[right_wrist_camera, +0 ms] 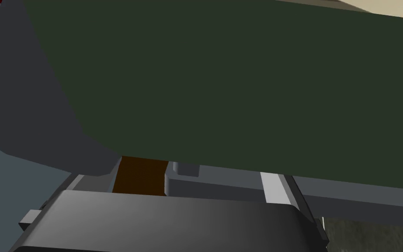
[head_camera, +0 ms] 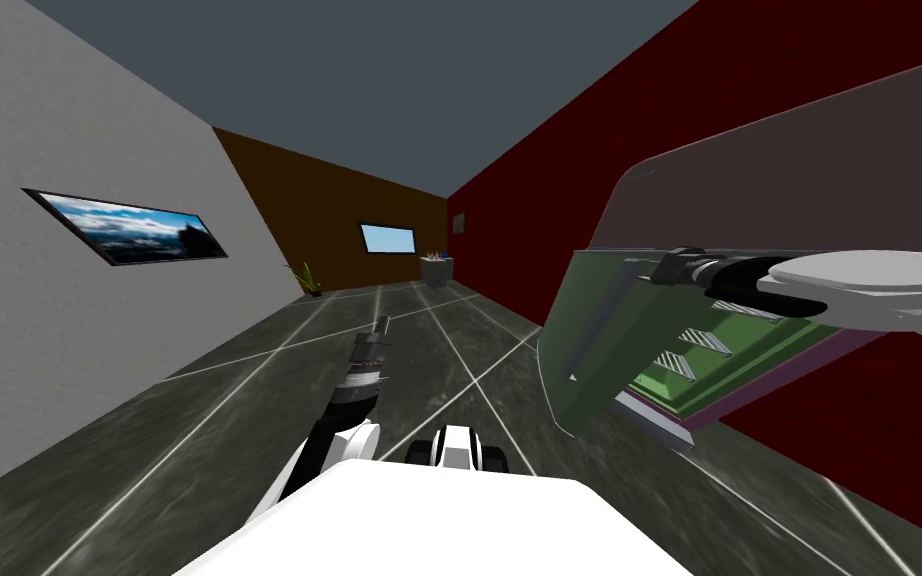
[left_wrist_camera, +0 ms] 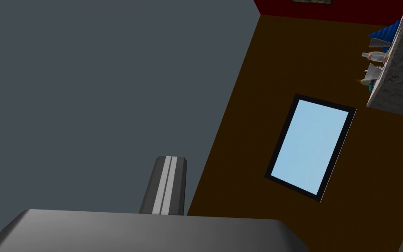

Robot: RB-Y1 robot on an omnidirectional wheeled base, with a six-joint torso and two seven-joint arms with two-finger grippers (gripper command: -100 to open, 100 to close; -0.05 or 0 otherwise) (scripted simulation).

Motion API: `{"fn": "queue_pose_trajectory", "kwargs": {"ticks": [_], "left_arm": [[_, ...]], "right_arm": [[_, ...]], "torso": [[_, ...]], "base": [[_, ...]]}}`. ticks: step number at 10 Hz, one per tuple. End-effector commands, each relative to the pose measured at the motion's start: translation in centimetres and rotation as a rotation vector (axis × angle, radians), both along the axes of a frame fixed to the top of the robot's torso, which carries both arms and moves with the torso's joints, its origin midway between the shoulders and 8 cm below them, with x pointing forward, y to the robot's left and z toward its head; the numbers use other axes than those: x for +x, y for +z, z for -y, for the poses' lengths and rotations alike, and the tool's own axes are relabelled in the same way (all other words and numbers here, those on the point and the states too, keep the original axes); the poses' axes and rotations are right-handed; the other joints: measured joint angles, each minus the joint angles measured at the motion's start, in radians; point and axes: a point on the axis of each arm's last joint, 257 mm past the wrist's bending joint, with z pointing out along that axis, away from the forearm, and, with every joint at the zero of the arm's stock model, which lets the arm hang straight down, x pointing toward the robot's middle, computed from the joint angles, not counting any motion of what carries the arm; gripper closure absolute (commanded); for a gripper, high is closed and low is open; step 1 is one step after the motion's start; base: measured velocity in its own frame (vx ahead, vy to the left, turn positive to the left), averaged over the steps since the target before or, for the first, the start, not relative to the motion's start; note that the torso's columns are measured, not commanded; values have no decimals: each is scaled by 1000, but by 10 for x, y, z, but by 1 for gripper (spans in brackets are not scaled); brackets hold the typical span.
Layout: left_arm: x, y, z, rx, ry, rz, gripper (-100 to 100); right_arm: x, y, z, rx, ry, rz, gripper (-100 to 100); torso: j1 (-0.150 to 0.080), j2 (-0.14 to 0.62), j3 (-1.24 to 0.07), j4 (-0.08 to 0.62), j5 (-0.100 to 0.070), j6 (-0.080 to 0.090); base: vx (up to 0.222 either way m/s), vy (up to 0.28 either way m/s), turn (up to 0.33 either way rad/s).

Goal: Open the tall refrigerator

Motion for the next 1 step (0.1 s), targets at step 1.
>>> {"fn": "queue_pose_trajectory", "kwargs": {"ticks": [1], "left_arm": [[0,0,0,0,0,0,0]], "right_arm": [[0,-1,0,0,1,-1,0]], "torso": [[0,0,0,0,-1,0]], "base": [[0,0,0]]}}
